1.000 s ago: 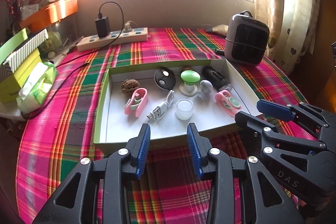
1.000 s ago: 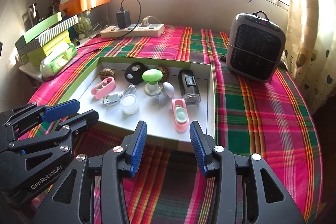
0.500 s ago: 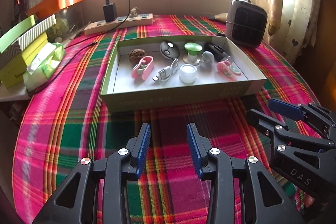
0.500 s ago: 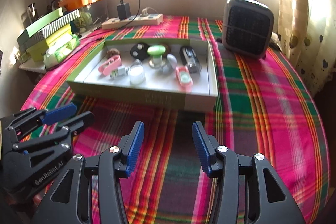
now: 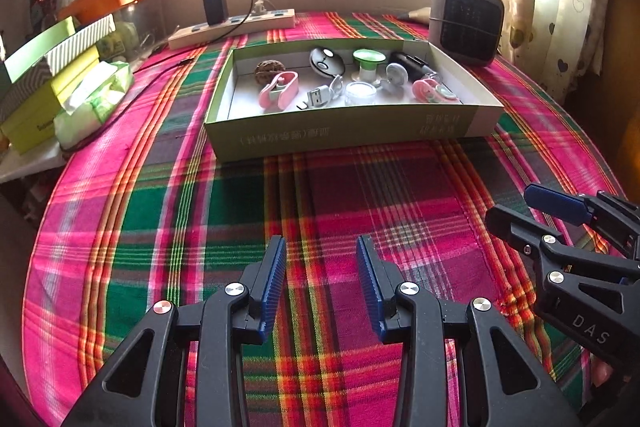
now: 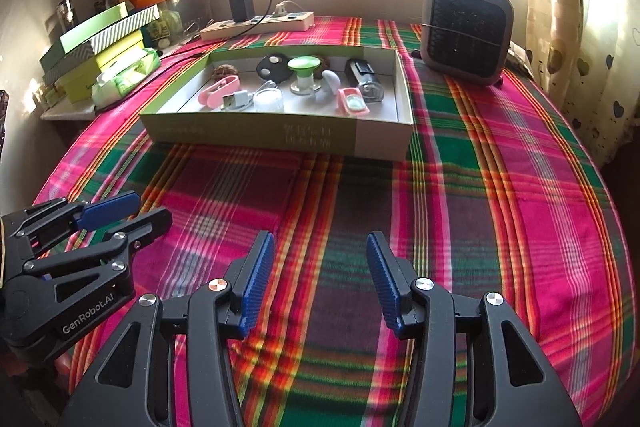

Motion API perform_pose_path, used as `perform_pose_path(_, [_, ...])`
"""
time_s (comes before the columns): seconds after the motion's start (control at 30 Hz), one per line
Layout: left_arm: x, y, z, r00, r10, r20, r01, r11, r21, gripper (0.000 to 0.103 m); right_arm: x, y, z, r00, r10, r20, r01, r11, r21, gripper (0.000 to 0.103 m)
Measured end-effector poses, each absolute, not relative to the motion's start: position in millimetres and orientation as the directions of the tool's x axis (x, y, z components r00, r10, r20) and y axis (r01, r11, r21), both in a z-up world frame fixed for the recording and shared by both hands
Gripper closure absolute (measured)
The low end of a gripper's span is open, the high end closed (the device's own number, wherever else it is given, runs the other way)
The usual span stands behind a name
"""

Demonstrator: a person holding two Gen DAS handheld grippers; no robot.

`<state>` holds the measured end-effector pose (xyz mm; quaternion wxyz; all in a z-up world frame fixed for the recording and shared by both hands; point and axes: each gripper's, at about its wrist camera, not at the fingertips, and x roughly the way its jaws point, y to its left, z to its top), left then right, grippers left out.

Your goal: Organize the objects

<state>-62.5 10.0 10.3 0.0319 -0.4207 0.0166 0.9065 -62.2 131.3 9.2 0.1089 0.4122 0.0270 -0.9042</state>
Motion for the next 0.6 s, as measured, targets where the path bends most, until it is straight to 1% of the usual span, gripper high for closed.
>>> perform_pose_path(0.27, [-53.1,10.3,8.4,-0.649,0.039,-0.760,-0.067,-0.998,0.005,0.069,-50.4,131.0,4.4,-0.623,-0.171,-0.763,0.211,-0.976,0.046,0.054])
perform_pose_path(0.33, [-51.0,11.3,7.9,-0.651,0.032,-0.758,-0.062,-0.998,0.011,0.068,-45.6,128.9,2.1,-0.628,-0.159,-0.762,0.211,-0.977,0.030,0.048])
perform_pose_path(0.37, [-49.5,11.8,7.7,-0.652,0.028,-0.758,-0.058,-0.998,0.013,0.068,-43.9,127.7,1.6,-0.629,-0.158,-0.761,0.215,-0.976,0.025,0.047])
perform_pose_path(0.6, [-43.1,11.7,6.9,-0.660,0.020,-0.751,-0.034,-0.999,0.003,0.068,-35.7,124.0,-0.3,-0.634,-0.136,-0.761,0.203,-0.979,0.006,0.046])
